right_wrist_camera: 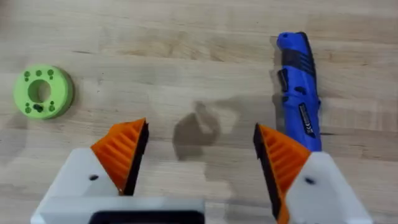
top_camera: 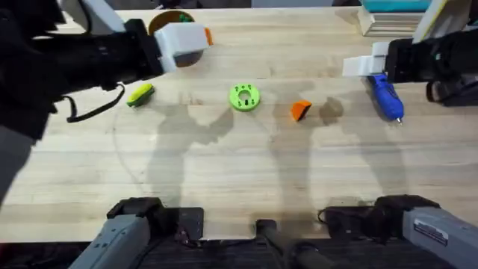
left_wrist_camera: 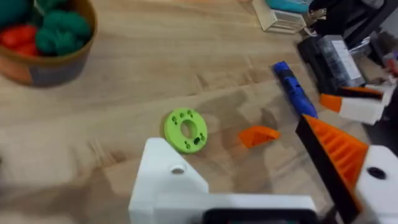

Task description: Pick up the gripper from the table and insert it into the empty holder that is missing its gripper. Then pick up a screw, insert it into the mounting hole, and use the screwdriver to tighten it. Finally, clean up the table by picking up the vegetable and placing it into the bucket.

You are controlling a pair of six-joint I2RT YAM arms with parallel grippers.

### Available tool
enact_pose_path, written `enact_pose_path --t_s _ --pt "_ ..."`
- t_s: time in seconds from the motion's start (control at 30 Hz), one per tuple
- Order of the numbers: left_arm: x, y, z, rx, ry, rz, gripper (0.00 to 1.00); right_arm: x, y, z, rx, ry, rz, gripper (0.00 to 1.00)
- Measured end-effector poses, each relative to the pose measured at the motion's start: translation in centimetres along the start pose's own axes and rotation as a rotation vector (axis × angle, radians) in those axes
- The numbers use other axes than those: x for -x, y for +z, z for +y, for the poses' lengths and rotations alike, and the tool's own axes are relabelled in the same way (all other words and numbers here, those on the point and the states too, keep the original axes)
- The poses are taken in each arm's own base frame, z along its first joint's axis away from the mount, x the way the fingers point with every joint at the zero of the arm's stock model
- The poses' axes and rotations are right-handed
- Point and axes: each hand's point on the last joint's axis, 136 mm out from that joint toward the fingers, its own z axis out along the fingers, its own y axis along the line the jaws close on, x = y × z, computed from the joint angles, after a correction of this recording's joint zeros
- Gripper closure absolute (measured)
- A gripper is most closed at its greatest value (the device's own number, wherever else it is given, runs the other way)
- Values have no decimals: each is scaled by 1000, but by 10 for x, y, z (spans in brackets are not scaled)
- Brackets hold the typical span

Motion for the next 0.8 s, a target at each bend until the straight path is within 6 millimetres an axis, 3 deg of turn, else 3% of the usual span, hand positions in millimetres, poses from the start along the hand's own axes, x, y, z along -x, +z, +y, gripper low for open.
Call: enact_pose_path --t_s 0.07,0.1,0.17,0.2,0.27,0.37,0.6,0.8 --pt "-1 2 -4 0 72 -34 115 0 0 0 0 0 0 8" --pt "-13 2 -9 -17 202 -108 115 0 0 0 0 0 0 8" --pt "-25 0 -6 -22 260 -160 115 0 0 0 0 0 0 8" --pt "-49 0 5 -21 312 -215 114 0 0 0 0 0 0 8" --pt "-66 2 12 -29 340 -243 114 0 0 0 0 0 0 8" --pt "-137 17 27 -145 515 -305 113 0 0 0 0 0 0 8" --pt "-137 6 6 -240 607 -361 113 0 0 0 0 0 0 8" --pt "-143 6 0 -284 621 -345 112 0 0 0 0 0 0 8"
